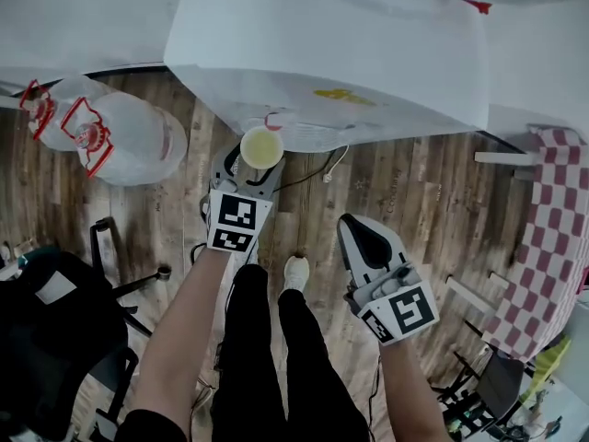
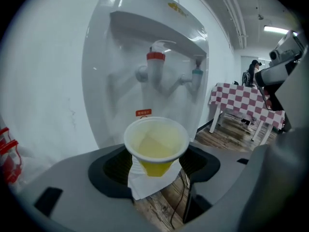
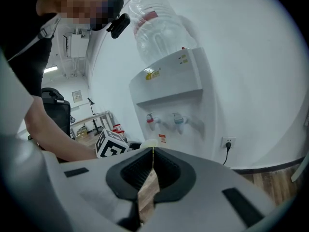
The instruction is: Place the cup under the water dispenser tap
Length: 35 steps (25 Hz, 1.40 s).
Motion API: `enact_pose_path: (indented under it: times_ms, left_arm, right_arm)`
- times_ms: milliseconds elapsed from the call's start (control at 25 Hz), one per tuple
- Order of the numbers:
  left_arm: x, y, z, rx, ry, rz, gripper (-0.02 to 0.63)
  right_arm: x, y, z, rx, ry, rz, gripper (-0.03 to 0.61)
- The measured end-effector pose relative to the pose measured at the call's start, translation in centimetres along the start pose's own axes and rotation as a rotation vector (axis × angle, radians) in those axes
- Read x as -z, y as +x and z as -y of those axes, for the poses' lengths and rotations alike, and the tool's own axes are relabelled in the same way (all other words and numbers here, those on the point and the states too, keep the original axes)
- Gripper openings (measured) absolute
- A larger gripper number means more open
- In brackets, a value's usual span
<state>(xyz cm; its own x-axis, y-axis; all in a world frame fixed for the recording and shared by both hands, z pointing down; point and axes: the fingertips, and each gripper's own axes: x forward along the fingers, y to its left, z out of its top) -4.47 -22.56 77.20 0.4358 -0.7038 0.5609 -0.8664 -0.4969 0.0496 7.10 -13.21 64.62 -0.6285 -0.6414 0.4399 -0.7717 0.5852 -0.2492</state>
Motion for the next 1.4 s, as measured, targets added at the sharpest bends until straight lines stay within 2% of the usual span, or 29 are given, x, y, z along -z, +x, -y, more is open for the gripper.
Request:
enact_pose_path:
  times_ms: [480,1400]
  left_arm:
    - [1.2,3.7,-0.4,-0.001,0.026,0.023,0.308]
    - [2.4,6.0,-1.3,-0.032,-0.002,0.008,0.318]
  right_arm:
    - [3.0,0.7,1.1,0.031,0.013,-0.020,0.023]
    - [4.5,0.5,2.0,0.052,0.042,-0.040,0.023]
